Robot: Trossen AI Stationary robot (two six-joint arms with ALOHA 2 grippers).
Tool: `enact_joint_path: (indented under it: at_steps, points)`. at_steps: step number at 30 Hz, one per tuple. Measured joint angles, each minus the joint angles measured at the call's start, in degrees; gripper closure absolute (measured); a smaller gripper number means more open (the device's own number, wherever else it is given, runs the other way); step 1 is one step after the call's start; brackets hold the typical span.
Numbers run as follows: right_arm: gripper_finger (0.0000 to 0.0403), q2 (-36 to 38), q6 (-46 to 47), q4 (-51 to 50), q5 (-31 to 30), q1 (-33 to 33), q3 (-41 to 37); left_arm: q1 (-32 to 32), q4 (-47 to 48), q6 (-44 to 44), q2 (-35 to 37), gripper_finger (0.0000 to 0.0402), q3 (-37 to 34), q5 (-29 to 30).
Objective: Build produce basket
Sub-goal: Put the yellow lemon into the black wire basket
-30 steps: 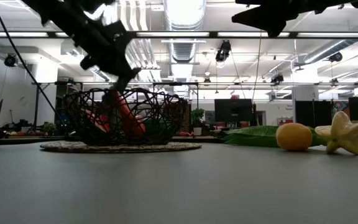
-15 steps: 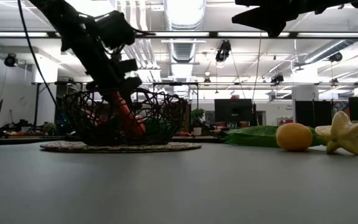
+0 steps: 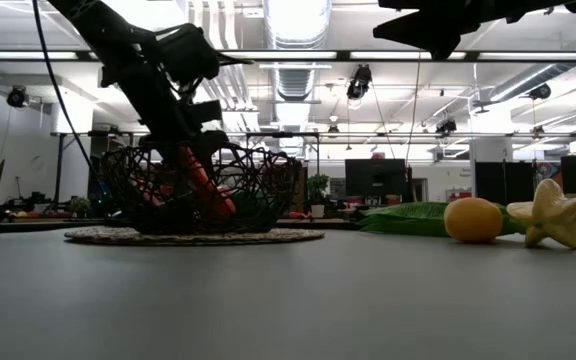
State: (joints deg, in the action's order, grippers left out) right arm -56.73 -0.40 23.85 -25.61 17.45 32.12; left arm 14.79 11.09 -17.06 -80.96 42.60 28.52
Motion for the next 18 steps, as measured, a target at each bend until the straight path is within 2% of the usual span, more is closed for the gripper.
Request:
enact_joint_path:
  at_steps: [10,18]
  points:
    - [0.0106,0.00,2.49,-0.05,0.00,0.02,0.00,0.00,0.59,1.65,0.67,0.0239,1.24,-1.15]
    - [0.0116,0.02,10.20,-4.61,-0.26,0.01,0.00,-1.83,2.03,4.17,7.63,0.0238,2.92,-1.43]
